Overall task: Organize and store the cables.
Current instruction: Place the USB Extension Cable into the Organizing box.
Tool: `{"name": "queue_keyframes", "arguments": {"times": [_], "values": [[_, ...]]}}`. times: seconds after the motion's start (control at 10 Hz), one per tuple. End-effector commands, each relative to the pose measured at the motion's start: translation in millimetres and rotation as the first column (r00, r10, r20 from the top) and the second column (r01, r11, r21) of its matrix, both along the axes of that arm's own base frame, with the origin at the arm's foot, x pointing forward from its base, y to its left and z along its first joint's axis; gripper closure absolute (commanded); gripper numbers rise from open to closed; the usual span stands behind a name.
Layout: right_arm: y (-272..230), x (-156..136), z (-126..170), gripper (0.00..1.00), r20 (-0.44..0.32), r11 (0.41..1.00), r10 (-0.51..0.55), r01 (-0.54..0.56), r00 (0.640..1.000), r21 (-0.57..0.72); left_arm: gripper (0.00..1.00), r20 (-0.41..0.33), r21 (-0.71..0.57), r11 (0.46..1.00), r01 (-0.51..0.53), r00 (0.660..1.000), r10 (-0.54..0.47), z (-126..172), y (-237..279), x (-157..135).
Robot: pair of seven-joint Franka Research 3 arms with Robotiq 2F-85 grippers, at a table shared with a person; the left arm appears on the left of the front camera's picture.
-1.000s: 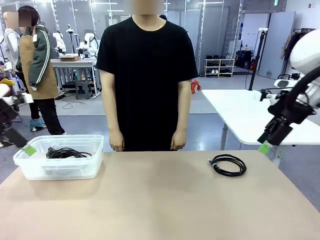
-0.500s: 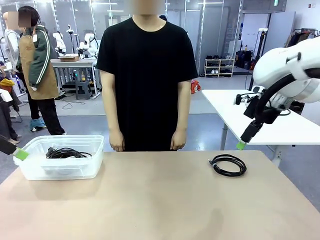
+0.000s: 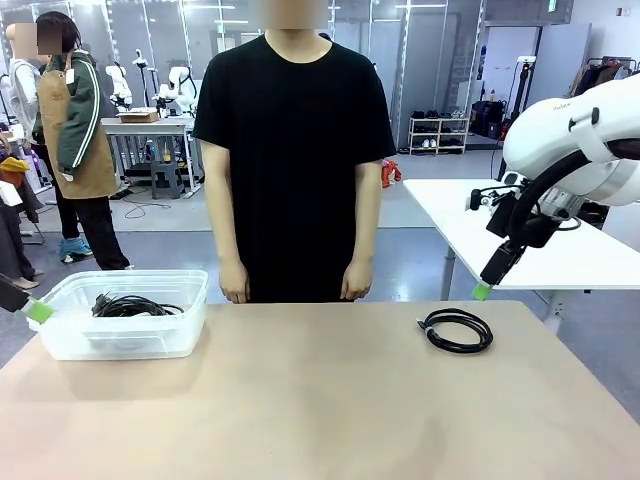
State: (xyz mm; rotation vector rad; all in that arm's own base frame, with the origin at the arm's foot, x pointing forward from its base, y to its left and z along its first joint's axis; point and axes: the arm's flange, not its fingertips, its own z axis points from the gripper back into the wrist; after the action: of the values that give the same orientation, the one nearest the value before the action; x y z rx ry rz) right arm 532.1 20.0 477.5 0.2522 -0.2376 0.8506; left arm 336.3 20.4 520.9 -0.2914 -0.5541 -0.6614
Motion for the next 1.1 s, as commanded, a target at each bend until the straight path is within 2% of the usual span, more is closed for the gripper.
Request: {"name": "queue_keyframes", "arguments": {"times": [0.0,0.1,0.2,0.3,0.4,0.5,0.6,1.0], "values": [[0,1,0,0.00,0.002,1.000,-0.002,0.002,1.000,-0.003,0.00,0.009,0.003,1.000,-0.016,1.000,0.016,2,-4,-1],[24,27,-20,0.00,-0.048,0.988,-0.102,0.106,0.994,0.112,0.00,0.009,0.003,1.000,-0.016,1.000,0.016,2,-4,-1],[41,60,-49,0.00,-0.079,0.956,-0.292,0.291,0.953,-0.024,0.00,0.009,0.003,1.000,-0.016,1.000,0.016,2,-4,-1],[58,81,-67,0.00,-0.119,0.952,-0.305,0.307,0.945,0.002,0.00,0.009,0.003,1.000,-0.016,1.000,0.016,2,-4,-1],[70,99,-80,0.00,-0.102,0.920,-0.390,0.390,0.915,-0.022,0.00,0.009,0.003,1.000,-0.016,1.000,0.016,2,-4,-1],[76,113,-93,0.00,-0.114,0.877,-0.480,0.478,0.870,-0.046,0.00,0.009,0.003,1.000,-0.016,1.000,0.016,2,-4,-1],[81,120,-102,0.00,-0.087,0.837,-0.545,0.536,0.834,-0.109,0.00,0.009,0.003,1.000,-0.016,1.000,0.016,2,-4,-1],[89,131,-133,0.00,-0.091,0.768,-0.633,0.608,0.769,-0.201,0.00,0.009,0.003,1.000,-0.016,1.000,0.016,2,-4,-1]]}}
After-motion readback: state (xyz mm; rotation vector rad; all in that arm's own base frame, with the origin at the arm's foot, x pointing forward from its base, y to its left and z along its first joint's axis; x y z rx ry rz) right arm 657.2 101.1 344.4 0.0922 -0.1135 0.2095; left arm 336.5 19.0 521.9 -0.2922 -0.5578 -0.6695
